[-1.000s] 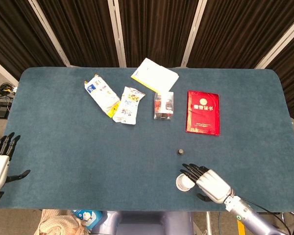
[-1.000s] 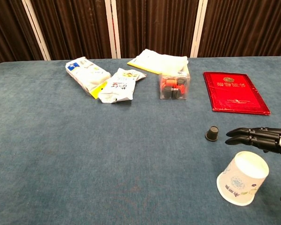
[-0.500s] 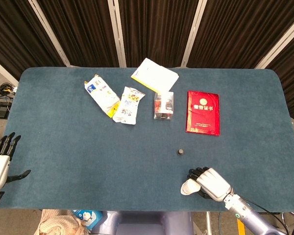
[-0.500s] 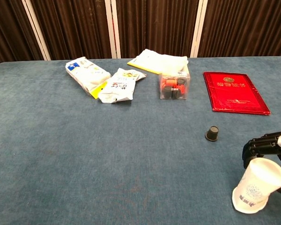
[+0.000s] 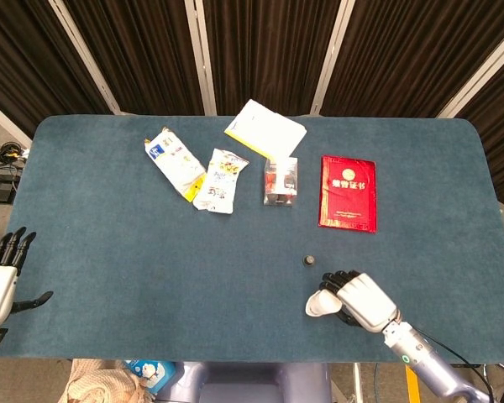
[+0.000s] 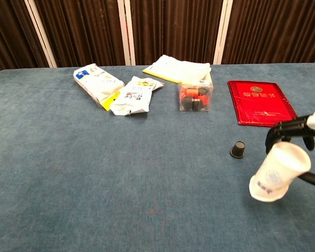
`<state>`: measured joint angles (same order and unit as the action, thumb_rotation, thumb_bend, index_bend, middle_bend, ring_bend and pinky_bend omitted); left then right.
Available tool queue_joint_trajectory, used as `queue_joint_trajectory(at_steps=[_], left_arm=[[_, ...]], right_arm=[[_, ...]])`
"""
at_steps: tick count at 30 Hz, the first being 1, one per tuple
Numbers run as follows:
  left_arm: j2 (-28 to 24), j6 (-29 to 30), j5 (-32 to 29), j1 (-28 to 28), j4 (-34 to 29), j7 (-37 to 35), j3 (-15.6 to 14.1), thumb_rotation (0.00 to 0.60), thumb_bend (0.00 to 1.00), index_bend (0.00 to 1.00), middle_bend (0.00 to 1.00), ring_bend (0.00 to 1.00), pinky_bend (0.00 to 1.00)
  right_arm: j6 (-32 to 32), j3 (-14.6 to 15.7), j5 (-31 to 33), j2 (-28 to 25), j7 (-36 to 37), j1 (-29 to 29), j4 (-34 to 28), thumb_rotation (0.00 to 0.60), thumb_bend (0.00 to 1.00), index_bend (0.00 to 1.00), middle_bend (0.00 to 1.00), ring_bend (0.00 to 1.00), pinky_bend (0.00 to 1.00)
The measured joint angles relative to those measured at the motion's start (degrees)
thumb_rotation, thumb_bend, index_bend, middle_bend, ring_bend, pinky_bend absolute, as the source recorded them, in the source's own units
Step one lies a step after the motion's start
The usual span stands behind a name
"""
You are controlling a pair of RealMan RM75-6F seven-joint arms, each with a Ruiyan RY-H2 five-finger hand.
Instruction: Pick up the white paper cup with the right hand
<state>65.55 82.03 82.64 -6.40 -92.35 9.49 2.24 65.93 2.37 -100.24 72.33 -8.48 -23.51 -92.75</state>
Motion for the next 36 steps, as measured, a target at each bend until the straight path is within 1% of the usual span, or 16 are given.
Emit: queue_joint_trajectory(at_steps=[9,16,23,36], left_arm=[[0.0,0.0,0.0,0.0,-0.2,-0.1,0.0,0.6,0.0,0.0,0.0,0.0,0.0],[-0.1,0.0,0.2,0.0,-0.3,-0.2,-0.1,0.6,0.0,0.0,0.0,0.0,0.0],[-0.1,0.0,0.2,0.0,-0.3,-0.4,-0.1,0.6,0.0,0.0,0.0,0.0,0.0],[-0.1,-0.1,0.1,0.0,-0.4,-0.3,-0.2,0.6,0.0,0.0,0.0,0.0,0.0]], right_arm=[[-1.4,-4.0,5.3,2.5,-2.5,-1.7,0.7,0.6,0.49,0.41,0.3,0.34,0.47],[-1.8,-5.9,7.5,6.6,-4.5,-3.0,4.5,0.6,0.49,0.41,0.3,0.34,0.47],[-0.1,-7.3,8.7,10.5,-5.2,-3.6,8.4,0.6,0.49,0.41,0.3,0.34,0.47],[-0.3,-8.2,11.2,13.7,-6.1,-4.7,12.6,0.6,0.49,0.41,0.3,0.34,0.47]])
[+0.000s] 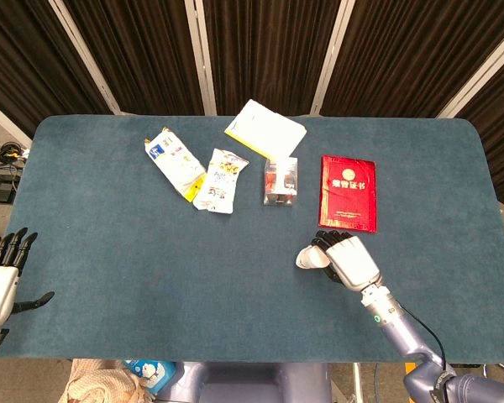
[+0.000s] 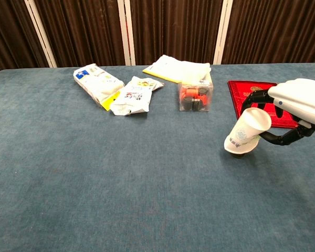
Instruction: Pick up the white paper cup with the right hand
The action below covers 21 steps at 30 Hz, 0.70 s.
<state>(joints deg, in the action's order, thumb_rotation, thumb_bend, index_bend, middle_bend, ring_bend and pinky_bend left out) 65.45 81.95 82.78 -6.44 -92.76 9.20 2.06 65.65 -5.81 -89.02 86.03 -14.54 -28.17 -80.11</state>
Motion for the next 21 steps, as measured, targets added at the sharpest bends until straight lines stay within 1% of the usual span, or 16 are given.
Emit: queue_joint_trajectory(at_steps=[3,4,6,8,10,12,14,18,21], left_arm=[[0.0,-0.1,-0.1,0.0,0.0,-0.1,0.0,0.6,0.0,0.0,0.0,0.0,0.0],[0.0,-0.1,-0.1,0.0,-0.1,-0.1,0.0,0.6,0.0,0.0,0.0,0.0,0.0],[0.0,-0.1,-0.1,0.0,-0.1,-0.1,0.0,0.6,0.0,0.0,0.0,0.0,0.0],[0.0,-0.1,-0.1,0.0,-0.1,-0.2,0.0,0.6,0.0,0.0,0.0,0.0,0.0],[-0.1,-0.1,-0.1,0.0,-0.1,-0.2,0.0,0.6,0.0,0.0,0.0,0.0,0.0],[-0.1,-0.1,-0.1,0.0,-0.1,-0.3,0.0,0.6,0.0,0.0,0.0,0.0,0.0],[-0.1,-0.1,-0.2,0.0,-0.1,-0.3,0.1,0.6,0.0,0.0,0.0,0.0,0.0],[-0.2,-0.1,-0.2,0.0,-0.2,-0.4,0.0,0.6,0.0,0.0,0.0,0.0,0.0],[-0.2,0.0,-0.1,0.0,-0.2,-0.4,0.0,0.6,0.0,0.0,0.0,0.0,0.0]], right_arm=[[-0.4,0.2,0.6,0.7,-0.7,-0.1,0.8,0.6,0.49,0.4,0.3,0.34,0.47],[-0.7,0.3,0.9,0.9,-0.9,-0.2,0.9,0.6,0.49,0.36,0.3,0.33,0.46],[-1.1,0.3,1.6,1.1,-1.4,-0.2,0.9,0.6,0.49,0.23,0.28,0.3,0.41],[-1.5,0.5,2.2,1.4,-2.3,-0.2,0.8,0.6,0.49,0.07,0.22,0.23,0.35],[-1.9,0.5,3.0,1.5,-3.6,-0.1,0.5,0.6,0.49,0.01,0.16,0.19,0.31],[-2.1,0.5,3.6,1.5,-4.6,-0.1,-0.4,0.6,0.48,0.0,0.11,0.14,0.27],[-2.2,0.5,4.1,1.2,-6.0,-0.1,-1.5,0.6,0.47,0.0,0.08,0.11,0.26],[-2.1,0.5,5.0,-0.6,-9.1,0.1,-4.6,0.6,0.47,0.0,0.06,0.09,0.25],[-0.9,1.0,5.0,-4.0,-10.2,1.1,-7.3,0.6,0.46,0.0,0.05,0.08,0.24]])
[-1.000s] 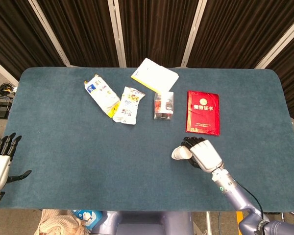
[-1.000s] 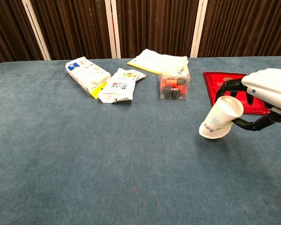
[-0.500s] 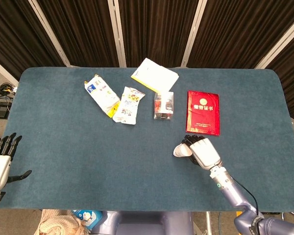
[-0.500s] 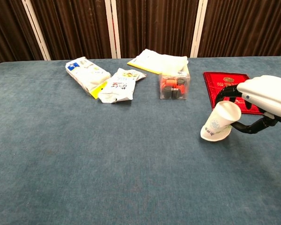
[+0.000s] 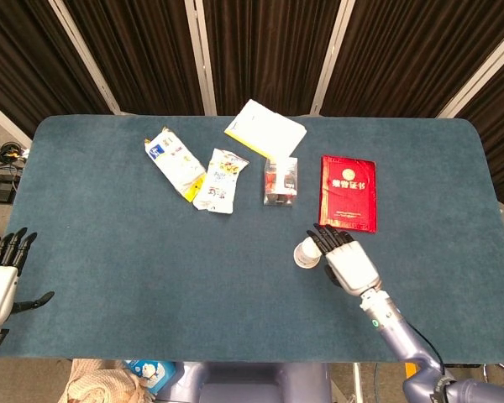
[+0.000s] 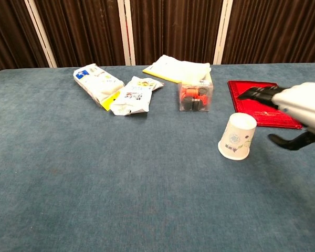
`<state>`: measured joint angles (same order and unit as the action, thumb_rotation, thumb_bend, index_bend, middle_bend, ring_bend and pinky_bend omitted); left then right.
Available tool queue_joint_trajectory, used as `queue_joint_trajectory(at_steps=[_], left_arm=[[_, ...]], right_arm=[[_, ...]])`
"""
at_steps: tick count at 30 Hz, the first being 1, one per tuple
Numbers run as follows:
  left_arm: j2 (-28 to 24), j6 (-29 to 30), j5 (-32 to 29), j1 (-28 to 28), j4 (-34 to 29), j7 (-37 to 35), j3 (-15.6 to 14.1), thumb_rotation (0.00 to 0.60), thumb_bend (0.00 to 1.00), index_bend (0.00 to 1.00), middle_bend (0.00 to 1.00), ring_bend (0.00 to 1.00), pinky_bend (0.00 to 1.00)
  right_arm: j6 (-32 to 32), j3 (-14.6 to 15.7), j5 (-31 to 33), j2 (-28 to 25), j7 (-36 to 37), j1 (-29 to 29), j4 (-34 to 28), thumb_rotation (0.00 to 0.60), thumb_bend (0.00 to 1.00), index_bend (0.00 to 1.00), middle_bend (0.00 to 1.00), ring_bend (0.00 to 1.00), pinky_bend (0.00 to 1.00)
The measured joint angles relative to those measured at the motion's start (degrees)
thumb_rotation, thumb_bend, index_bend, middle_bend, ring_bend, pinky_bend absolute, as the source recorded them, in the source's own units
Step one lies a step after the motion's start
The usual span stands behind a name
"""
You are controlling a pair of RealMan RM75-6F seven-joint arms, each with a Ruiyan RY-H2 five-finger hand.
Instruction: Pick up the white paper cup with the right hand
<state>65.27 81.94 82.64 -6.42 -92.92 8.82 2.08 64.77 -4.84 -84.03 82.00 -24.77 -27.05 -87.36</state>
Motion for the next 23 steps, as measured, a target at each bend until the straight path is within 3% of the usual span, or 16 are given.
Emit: queue_joint_trajectory(at_steps=[10,17,23], left_arm=[[0.2,0.3,0.4,0.0,0.0,0.4,-0.1,0.6,0.0,0.0,0.0,0.0,0.0],[0.6,1.2,1.2,0.2,0.5,0.1,-0.1,0.6,0.0,0.0,0.0,0.0,0.0],[1.4,3.1,3.1,0.3,2.2,0.2,0.0,0.6,0.0,0.0,0.0,0.0,0.0]], right_arm=[[9.0,2.9,-3.2,-12.5,3.1,6.2,-5.9,0.6,0.46,0.0,0.01,0.03,0.2],[16.5,4.2,-4.8,-15.6,7.5,11.4,-5.3,0.6,0.46,0.0,0.0,0.0,0.11],[23.3,5.7,-4.7,-17.5,10.7,17.7,-3.1,0.6,0.46,0.0,0.0,0.0,0.1]])
